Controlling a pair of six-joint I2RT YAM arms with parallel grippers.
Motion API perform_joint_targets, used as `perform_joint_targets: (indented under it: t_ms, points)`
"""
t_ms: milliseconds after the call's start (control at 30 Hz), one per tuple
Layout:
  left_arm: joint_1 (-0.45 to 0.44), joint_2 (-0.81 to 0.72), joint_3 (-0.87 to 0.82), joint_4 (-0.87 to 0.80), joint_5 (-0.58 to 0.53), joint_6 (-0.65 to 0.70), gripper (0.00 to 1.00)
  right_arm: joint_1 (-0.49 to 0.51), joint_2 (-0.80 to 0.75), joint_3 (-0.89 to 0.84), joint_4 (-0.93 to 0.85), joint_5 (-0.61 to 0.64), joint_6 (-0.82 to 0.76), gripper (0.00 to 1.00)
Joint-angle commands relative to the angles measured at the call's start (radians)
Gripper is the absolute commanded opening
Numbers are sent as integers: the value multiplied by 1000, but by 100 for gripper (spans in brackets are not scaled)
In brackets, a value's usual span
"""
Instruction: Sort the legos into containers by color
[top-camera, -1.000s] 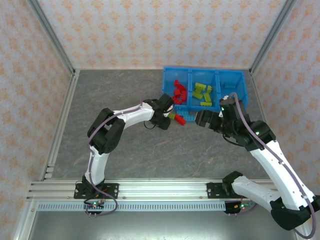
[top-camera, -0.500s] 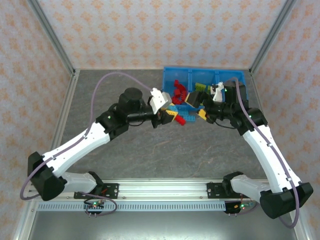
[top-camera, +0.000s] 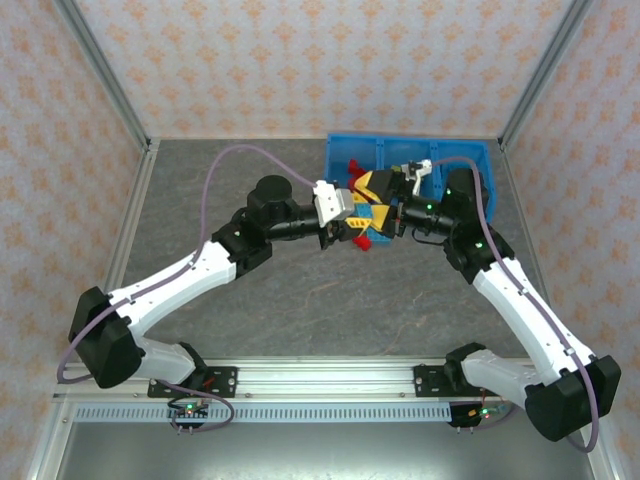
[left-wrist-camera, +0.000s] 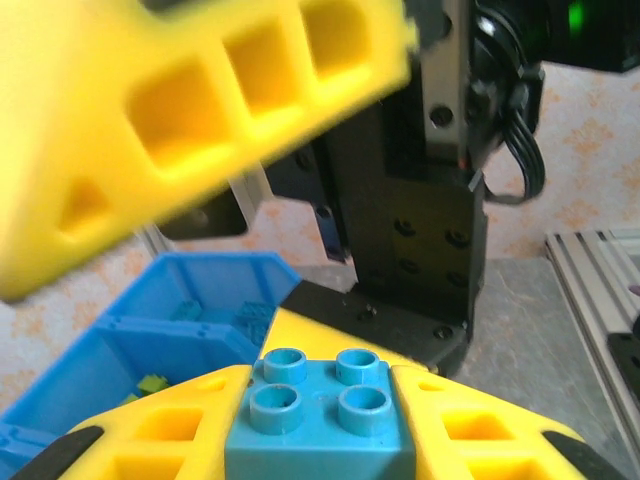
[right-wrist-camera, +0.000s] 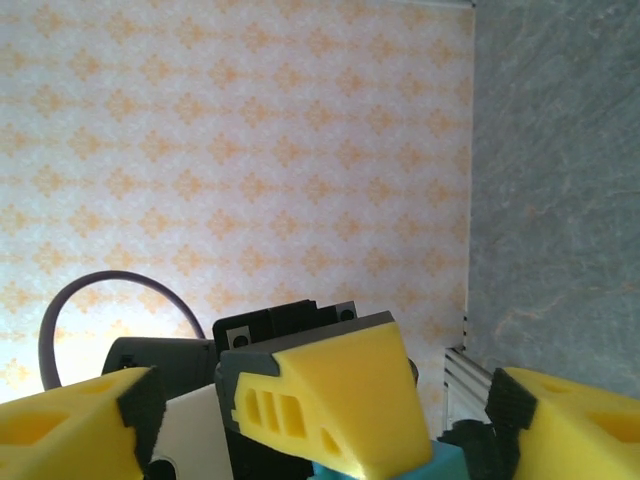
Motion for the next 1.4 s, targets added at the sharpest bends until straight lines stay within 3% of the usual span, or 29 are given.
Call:
perform_joint_targets:
  t_ms: [0, 300, 600, 667, 800, 1033, 1267, 1367]
  points:
    - [18, 13, 59, 117, -8, -42, 30, 5, -24, -7, 100, -21, 67, 81]
    - [54, 70, 152, 78, 36, -170, 31, 2, -55, -19, 111, -13, 61, 51]
    - [55, 66, 142, 74, 103, -180, 36, -3, -58, -28, 129, 18, 62, 17]
    - [54, 59, 134, 74, 138, -166, 43, -10, -63, -39, 128, 33, 61, 16]
    - [42, 29, 124, 6, 192, -98, 99, -37, -78, -64, 135, 74, 68, 14]
    - [15, -15, 138, -242, 274, 64, 100, -81, -68, -80, 86, 148, 55, 13]
    - [-8, -21, 217, -705, 436, 373, 100, -159, -11, -71, -44, 209, -1, 8]
    - [-4, -36, 176, -622, 366, 294, 100, -179, 23, -73, -77, 178, -30, 7]
